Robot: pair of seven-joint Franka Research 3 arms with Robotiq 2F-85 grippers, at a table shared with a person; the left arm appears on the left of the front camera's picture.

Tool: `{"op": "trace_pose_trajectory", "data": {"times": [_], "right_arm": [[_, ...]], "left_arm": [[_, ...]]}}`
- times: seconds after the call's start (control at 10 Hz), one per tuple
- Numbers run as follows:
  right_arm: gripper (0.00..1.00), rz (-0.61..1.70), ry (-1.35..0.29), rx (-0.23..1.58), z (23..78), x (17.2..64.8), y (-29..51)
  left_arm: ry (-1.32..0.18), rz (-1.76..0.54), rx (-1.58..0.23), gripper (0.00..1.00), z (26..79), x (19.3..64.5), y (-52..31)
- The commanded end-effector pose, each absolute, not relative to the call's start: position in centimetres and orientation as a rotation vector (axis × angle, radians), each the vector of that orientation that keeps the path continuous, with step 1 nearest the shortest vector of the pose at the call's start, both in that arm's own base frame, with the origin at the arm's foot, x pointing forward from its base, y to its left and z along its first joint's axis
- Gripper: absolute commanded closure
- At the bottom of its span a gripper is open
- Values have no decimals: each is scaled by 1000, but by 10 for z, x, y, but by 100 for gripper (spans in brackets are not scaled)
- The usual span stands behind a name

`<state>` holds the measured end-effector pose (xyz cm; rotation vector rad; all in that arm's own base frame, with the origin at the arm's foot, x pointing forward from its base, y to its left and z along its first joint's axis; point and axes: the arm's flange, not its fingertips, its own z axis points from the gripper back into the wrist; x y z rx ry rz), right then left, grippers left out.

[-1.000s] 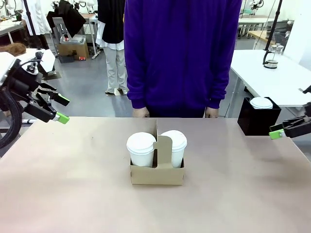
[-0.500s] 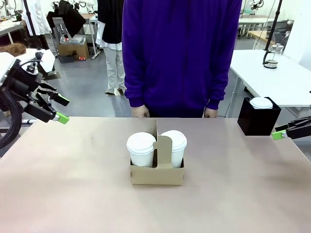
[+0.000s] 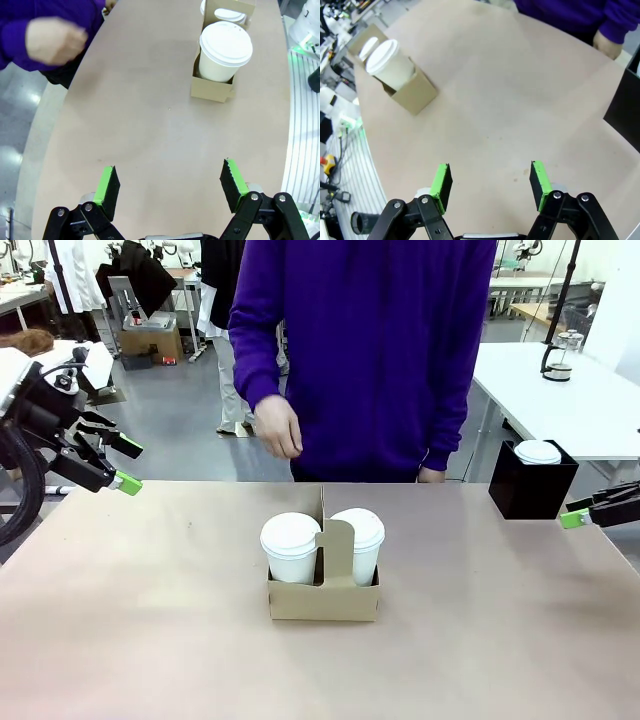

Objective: Pour a drink into a cup and package it in a carrier.
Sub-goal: Insert the held 600 ml Paper Cup into the Cup Carrier.

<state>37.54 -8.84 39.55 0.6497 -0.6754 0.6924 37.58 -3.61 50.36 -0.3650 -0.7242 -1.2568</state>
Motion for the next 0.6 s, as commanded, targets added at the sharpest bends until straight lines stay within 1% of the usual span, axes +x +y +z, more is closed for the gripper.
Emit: {"op": "trace_pose_trajectory", "data": {"times": [0.0, 0.5], "right_arm": [[21, 695, -671, 665, 397, 377, -89], [21, 695, -671, 665, 397, 377, -89]], "left_arm": [[-736, -1262, -378, 0, 503, 377, -36], [-736, -1262, -378, 0, 503, 377, -36]]}}
